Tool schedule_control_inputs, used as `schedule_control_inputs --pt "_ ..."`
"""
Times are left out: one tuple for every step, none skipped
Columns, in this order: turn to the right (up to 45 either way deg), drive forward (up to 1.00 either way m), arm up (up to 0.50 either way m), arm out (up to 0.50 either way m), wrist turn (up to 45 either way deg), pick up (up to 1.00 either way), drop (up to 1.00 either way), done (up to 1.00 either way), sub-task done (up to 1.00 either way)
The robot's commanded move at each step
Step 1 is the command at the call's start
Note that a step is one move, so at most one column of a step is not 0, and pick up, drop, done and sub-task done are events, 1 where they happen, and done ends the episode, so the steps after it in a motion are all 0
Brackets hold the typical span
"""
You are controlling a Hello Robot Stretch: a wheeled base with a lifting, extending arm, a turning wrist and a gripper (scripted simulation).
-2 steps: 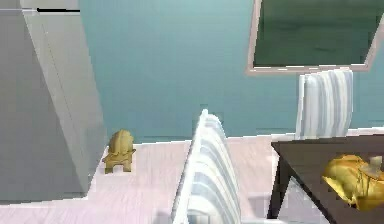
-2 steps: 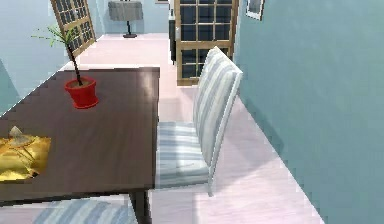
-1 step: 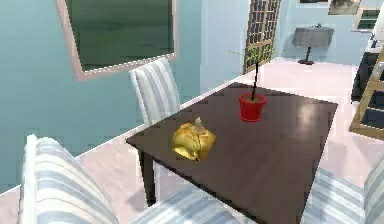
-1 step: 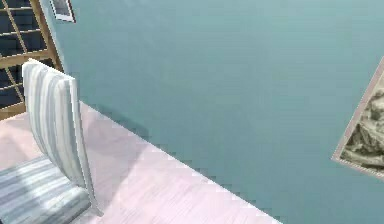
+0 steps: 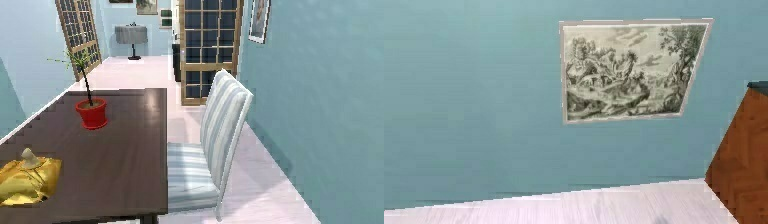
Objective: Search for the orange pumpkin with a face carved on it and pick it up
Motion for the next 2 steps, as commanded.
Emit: schedule_control_inputs --pt "15.0 0.0 0.0 0.0 0.0 0.0 0.0 0.0 0.0" --pt "0.0 0.1 0.0 0.0 0.0 0.0 0.0 0.0 0.0"
